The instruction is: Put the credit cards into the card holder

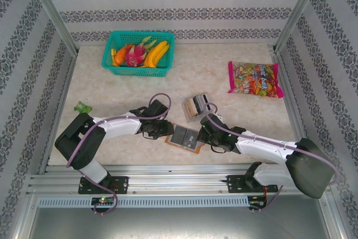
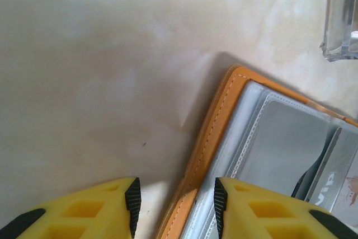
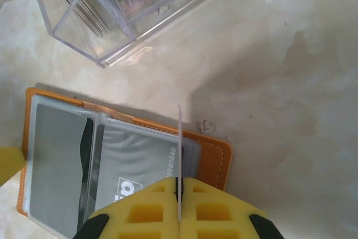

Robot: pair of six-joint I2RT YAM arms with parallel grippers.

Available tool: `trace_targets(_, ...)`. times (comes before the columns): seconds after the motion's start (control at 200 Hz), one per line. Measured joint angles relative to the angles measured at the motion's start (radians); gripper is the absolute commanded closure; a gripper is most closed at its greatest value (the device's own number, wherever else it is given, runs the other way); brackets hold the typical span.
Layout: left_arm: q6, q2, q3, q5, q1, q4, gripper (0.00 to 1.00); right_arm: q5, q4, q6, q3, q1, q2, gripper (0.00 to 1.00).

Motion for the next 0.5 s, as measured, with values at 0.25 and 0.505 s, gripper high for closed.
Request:
trace_targets(0.25,-0.002,0.003,0.000,-0.008,-0.002,-0.001,0.60,-0.052,0.071,0.037,-0.020,-0.027,-0.013,1.00)
trace_targets(0.505,-0.011,0.003,0.000,-0.017,-0.005,-0.002,0.62,-0.019,-0.012,0.043,-0.010,-0.024,-0.029,1.00)
